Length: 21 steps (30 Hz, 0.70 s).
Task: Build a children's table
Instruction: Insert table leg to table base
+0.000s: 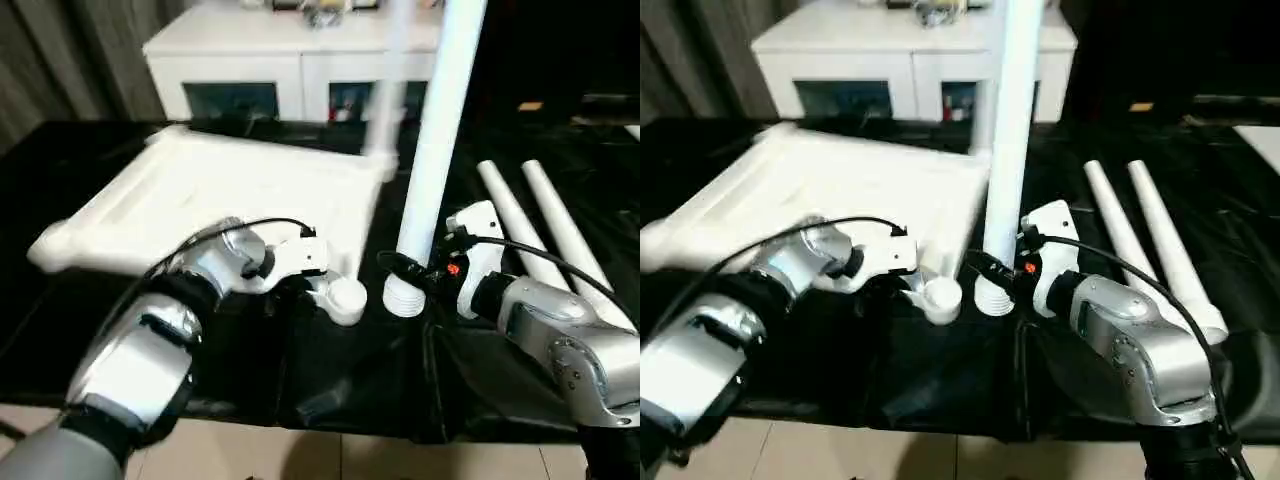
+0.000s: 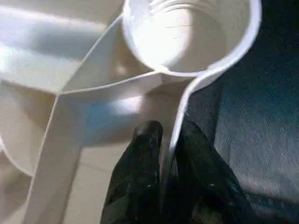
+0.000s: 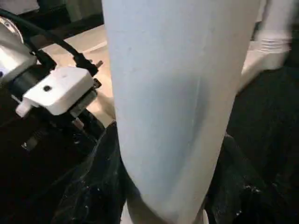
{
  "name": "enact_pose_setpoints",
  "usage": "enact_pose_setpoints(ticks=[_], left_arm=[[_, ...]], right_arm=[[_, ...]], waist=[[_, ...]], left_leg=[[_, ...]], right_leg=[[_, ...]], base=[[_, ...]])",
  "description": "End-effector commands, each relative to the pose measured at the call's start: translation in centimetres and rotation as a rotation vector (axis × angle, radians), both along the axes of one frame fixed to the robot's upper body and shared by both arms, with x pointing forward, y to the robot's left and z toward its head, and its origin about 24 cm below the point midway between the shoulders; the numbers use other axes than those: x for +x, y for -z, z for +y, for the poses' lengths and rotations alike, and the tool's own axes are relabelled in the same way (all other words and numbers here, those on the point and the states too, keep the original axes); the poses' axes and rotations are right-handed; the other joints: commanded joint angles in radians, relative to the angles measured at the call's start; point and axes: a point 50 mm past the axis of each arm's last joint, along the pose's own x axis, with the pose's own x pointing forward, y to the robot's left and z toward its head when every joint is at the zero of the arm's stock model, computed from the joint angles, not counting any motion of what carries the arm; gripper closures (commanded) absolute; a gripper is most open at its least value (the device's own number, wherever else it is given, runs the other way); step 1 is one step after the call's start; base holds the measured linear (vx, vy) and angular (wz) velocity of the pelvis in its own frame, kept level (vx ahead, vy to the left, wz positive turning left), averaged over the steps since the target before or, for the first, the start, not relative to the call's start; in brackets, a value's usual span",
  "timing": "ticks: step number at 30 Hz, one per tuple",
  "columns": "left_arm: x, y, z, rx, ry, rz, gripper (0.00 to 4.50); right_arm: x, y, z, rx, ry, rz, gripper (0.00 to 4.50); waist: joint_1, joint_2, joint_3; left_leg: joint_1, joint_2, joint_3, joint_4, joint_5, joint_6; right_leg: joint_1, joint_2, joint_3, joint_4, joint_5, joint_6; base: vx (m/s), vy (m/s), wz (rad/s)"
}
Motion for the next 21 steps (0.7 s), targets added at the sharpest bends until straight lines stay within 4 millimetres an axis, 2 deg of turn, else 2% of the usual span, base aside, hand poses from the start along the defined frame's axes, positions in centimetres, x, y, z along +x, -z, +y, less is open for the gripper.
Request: enact_pose_setpoints(ticks=[1,3,5,6,7,8,9,10,11,12,13,15,16,17,19,20,21], left_arm=[[-1.2,2.5,0.1,-0.047,-0.112,0.033,4.14],[-1.3,2.2,-0.9,-0.115,-0.082,-0.010,4.20],[-1.5,1.8,-1.8,-0.165,-0.051,-0.065,4.27],[-1.7,1.6,-2.1,-0.187,-0.005,-0.087,4.27],[-1.9,1.2,-2.4,-0.206,0.039,-0.114,4.42],[-2.0,1.1,-2.5,-0.209,0.052,-0.125,4.42],[-2.1,1.0,-2.5,-0.214,0.070,-0.135,4.48],[-2.2,0.8,-2.7,-0.230,0.089,-0.144,4.48],[-2.4,0.7,-2.8,-0.242,0.101,-0.149,4.49],[-2.4,0.6,-2.9,-0.261,0.092,-0.153,4.50],[-2.5,0.5,-2.9,-0.272,0.082,-0.155,3.98],[-2.6,0.4,-2.7,-0.290,0.065,-0.142,3.85],[-2.6,0.3,-2.4,-0.304,0.047,-0.128,3.85],[-2.7,0.2,-2.1,-0.310,0.040,-0.134,3.71],[-2.8,0.1,-1.6,-0.320,0.025,-0.137,3.44],[-2.9,0.0,-1.4,-0.323,0.022,-0.131,3.34],[-2.9,-0.1,-1.1,-0.318,0.014,-0.144,3.34]], right_arm=[[0.3,-0.5,-0.1,0.004,0.009,-0.033,2.64],[0.4,-0.4,-0.2,0.002,0.013,-0.034,2.64],[0.5,-0.4,-0.3,0.001,0.023,-0.035,2.64],[0.5,-0.4,-0.4,0.001,0.026,-0.036,2.64],[0.6,-0.4,-0.6,0.000,0.036,-0.037,2.64],[0.6,-0.4,-0.6,-0.001,0.039,-0.037,2.64],[0.6,-0.4,-0.7,-0.001,0.041,-0.037,2.64],[0.6,-0.4,-0.7,-0.001,0.042,-0.037,2.64],[0.6,-0.4,-0.7,-0.001,0.043,-0.037,2.64],[0.6,-0.4,-0.7,0.000,0.043,-0.037,2.64],[0.6,-0.4,-0.7,0.000,0.044,-0.038,2.64],[0.7,-0.4,-0.7,0.000,0.044,-0.039,2.64],[0.7,-0.4,-0.7,0.000,0.045,-0.040,2.64],[0.7,-0.5,-0.7,0.000,0.045,-0.042,2.64],[0.7,-0.5,-0.7,0.001,0.046,-0.043,2.64],[0.7,-0.5,-0.7,0.001,0.046,-0.043,2.64],[0.7,-0.5,-0.7,0.001,0.045,-0.043,2.64]], waist=[[-0.005,-0.020,-0.041],[-0.013,-0.017,-0.041],[-0.019,-0.021,-0.042],[-0.023,-0.027,-0.044],[-0.022,-0.023,-0.043],[-0.021,-0.023,-0.045],[-0.021,-0.029,-0.047],[-0.019,-0.025,-0.048],[-0.016,-0.026,-0.051],[-0.015,-0.030,-0.052],[-0.009,-0.028,-0.054],[-0.007,-0.031,-0.056],[0.000,-0.030,-0.062],[0.004,-0.032,-0.066],[0.011,-0.035,-0.067],[0.014,-0.033,-0.068],[0.014,-0.036,-0.068]], left_leg=[[0.006,0.042,-0.049,-0.085,-0.406,-0.002],[0.008,0.042,-0.051,-0.087,-0.430,0.005],[0.010,0.039,-0.049,-0.083,-0.449,0.010],[0.011,0.037,-0.047,-0.082,-0.451,0.015],[0.014,0.039,-0.047,-0.083,-0.454,0.017],[0.012,0.041,-0.049,-0.084,-0.452,0.016],[0.006,0.045,-0.048,-0.088,-0.442,0.017],[0.007,0.046,-0.048,-0.088,-0.439,0.017],[0.002,0.048,-0.046,-0.090,-0.412,0.015],[0.000,0.049,-0.044,-0.090,-0.398,0.017],[0.002,0.052,-0.040,-0.090,-0.366,0.019],[-0.002,0.052,-0.035,-0.087,-0.331,0.026],[-0.008,0.052,-0.031,-0.082,-0.258,0.046],[-0.015,0.051,-0.030,-0.077,-0.204,0.063],[-0.014,0.051,-0.025,-0.072,-0.155,0.088],[-0.019,0.052,-0.025,-0.071,-0.132,0.095],[-0.018,0.052,-0.024,-0.071,-0.127,0.099]], right_leg=[[0.027,-0.072,0.022,-0.110,-0.630,-0.111],[0.025,-0.071,0.014,-0.115,-0.608,-0.115],[0.020,-0.072,0.009,-0.120,-0.616,-0.117],[0.017,-0.072,0.007,-0.123,-0.625,-0.109],[0.012,-0.072,0.008,-0.124,-0.618,-0.108],[0.013,-0.075,0.010,-0.121,-0.605,-0.111],[0.015,-0.075,0.014,-0.117,-0.572,-0.120],[0.014,-0.076,0.015,-0.114,-0.556,-0.127],[0.017,-0.076,0.021,-0.106,-0.491,-0.146],[0.018,-0.077,0.023,-0.103,-0.465,-0.154],[0.017,-0.077,0.027,-0.097,-0.402,-0.178],[0.019,-0.076,0.030,-0.090,-0.342,-0.200],[0.025,-0.077,0.032,-0.077,-0.255,-0.228],[0.030,-0.077,0.032,-0.068,-0.200,-0.237],[0.027,-0.076,0.032,-0.062,-0.147,-0.251],[0.031,-0.078,0.031,-0.057,-0.130,-0.257],[0.030,-0.076,0.031,-0.058,-0.127,-0.256]], base=[[0.000,0.000,0.00],[0.000,0.000,0.00],[0.000,0.000,0.00],[0.000,0.000,0.00],[0.000,0.000,0.00],[0.000,0.000,0.00],[0.000,0.000,0.00],[0.000,0.000,0.00],[0.000,0.000,0.00],[0.000,0.000,0.00],[0.000,0.000,0.00],[0.026,-0.010,0.05],[0.000,0.000,0.00],[0.000,0.000,0.00],[0.000,0.000,0.00],[0.000,0.000,0.00],[0.000,0.000,0.00]])
